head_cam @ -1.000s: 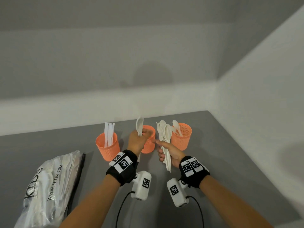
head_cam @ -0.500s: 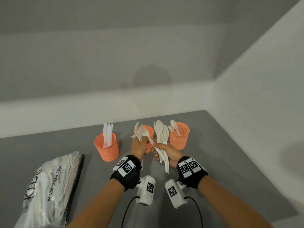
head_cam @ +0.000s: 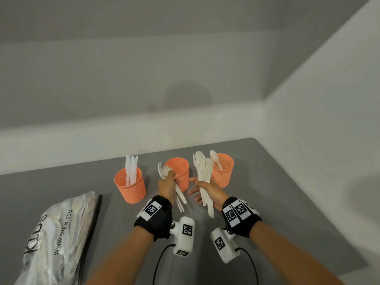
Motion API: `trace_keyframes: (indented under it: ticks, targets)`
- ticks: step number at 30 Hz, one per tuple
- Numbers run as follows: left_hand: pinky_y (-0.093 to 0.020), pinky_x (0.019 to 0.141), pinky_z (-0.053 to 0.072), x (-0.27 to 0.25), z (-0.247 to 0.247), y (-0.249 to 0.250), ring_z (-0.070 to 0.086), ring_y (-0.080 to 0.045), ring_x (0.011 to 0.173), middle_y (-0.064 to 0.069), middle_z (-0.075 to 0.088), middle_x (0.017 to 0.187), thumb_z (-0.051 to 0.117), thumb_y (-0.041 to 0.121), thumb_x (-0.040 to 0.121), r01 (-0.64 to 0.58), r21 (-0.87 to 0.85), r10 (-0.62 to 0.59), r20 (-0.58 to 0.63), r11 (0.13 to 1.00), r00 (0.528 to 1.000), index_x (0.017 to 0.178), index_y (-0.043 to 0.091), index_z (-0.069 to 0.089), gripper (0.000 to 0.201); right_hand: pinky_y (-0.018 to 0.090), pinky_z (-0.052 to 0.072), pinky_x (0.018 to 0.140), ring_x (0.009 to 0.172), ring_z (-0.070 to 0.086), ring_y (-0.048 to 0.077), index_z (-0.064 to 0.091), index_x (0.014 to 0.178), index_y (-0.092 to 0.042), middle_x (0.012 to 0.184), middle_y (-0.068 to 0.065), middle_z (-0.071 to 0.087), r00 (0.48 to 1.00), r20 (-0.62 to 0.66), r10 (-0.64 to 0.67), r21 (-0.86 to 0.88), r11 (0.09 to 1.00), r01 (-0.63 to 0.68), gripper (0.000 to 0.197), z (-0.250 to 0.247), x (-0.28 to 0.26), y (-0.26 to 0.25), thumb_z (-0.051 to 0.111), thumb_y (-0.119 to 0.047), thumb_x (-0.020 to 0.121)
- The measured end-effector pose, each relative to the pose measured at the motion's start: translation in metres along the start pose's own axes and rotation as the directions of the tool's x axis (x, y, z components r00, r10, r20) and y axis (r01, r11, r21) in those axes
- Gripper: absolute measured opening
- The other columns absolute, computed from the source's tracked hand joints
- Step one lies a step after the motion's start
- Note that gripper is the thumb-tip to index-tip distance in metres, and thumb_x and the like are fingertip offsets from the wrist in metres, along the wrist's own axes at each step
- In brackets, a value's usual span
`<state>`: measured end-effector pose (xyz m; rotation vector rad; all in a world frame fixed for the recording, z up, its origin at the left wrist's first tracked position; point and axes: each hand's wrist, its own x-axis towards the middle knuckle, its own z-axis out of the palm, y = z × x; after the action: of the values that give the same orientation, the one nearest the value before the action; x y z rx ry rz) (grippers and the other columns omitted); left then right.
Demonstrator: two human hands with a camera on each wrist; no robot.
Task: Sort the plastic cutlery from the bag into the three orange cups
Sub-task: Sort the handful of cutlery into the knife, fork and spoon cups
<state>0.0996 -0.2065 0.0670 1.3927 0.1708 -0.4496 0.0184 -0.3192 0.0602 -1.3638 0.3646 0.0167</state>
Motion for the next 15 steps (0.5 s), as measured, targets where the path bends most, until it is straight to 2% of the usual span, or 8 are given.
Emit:
trace_keyframes:
  ticks: [3, 6, 8, 10, 12, 15]
  targets:
    - [-0.017, 0.036, 0.042, 0.008, -0.01, -0.004, 0.044, -0.006, 0.029, 0.003, 0.042, 0.037, 0.052, 0.021, 0.093, 0.099, -0.101, -0.1, -0.008, 0.99, 0.995, 0.065, 0.01, 0.047, 0.031, 0.016, 0.032, 0.035, 0.031, 0.036, 0.006, 0.062, 0.098, -0.017, 0.045, -0.004, 0.045, 0.998, -0.069, 0.013, 0.042, 0.999, -0.01, 0.02, -0.011, 0.002, 0.002, 0.042, -0.012, 0.097]
    - [-0.013, 0.033, 0.039, 0.018, -0.012, -0.001, 0.039, -0.006, 0.025, 0.005, 0.038, 0.031, 0.047, 0.031, 0.096, 0.092, -0.088, -0.092, 0.003, 0.992, 0.996, 0.063, 0.012, 0.043, 0.038, 0.015, 0.025, 0.033, 0.031, 0.026, 0.003, 0.059, 0.105, -0.017, 0.043, -0.008, 0.032, 0.995, -0.094, 0.026, 0.065, 0.998, -0.02, 0.018, -0.022, 0.006, -0.001, 0.043, -0.016, 0.098]
    - [-0.014, 0.034, 0.034, 0.026, -0.008, 0.013, 0.034, -0.005, 0.024, 0.008, 0.034, 0.029, 0.041, 0.036, 0.098, 0.009, -0.084, -0.011, -0.023, 0.996, 1.0, 0.062, 0.015, 0.039, 0.041, 0.015, 0.023, 0.032, 0.031, 0.025, 0.002, 0.056, 0.107, -0.02, 0.042, -0.009, 0.03, 0.995, -0.094, 0.043, 0.113, 0.993, -0.032, 0.015, -0.027, 0.009, -0.004, 0.043, -0.022, 0.098]
    - [-0.022, 0.043, 0.034, 0.032, -0.002, 0.034, 0.034, -0.006, 0.028, 0.008, 0.035, 0.031, 0.042, 0.041, 0.096, -0.145, -0.025, 0.143, -0.068, 0.989, 0.987, 0.059, 0.015, 0.039, 0.045, 0.014, 0.021, 0.032, 0.03, 0.024, 0.003, 0.05, 0.111, -0.02, 0.041, -0.008, 0.031, 0.993, -0.109, 0.051, 0.156, 0.987, -0.033, 0.018, -0.031, 0.011, -0.008, 0.046, -0.028, 0.096]
    - [-0.025, 0.052, 0.035, 0.035, 0.008, 0.06, 0.039, -0.011, 0.04, 0.003, 0.04, 0.04, 0.046, 0.044, 0.093, -0.307, 0.08, 0.315, -0.126, 0.948, 0.941, 0.054, 0.015, 0.04, 0.049, 0.014, 0.021, 0.032, 0.03, 0.025, 0.004, 0.048, 0.112, -0.018, 0.043, -0.006, 0.034, 0.99, -0.13, 0.05, 0.163, 0.986, -0.029, 0.023, -0.036, 0.013, -0.011, 0.049, -0.033, 0.095]
    - [-0.023, 0.057, 0.039, 0.05, 0.021, 0.087, 0.04, -0.013, 0.05, 0.001, 0.041, 0.049, 0.045, 0.039, 0.095, -0.459, 0.06, 0.462, -0.153, 0.887, 0.874, 0.057, 0.016, 0.041, 0.045, 0.015, 0.022, 0.033, 0.031, 0.026, 0.004, 0.053, 0.108, -0.017, 0.05, -0.003, 0.04, 0.991, -0.123, 0.051, 0.129, 0.991, -0.035, 0.021, -0.043, 0.013, -0.015, 0.048, -0.031, 0.094]
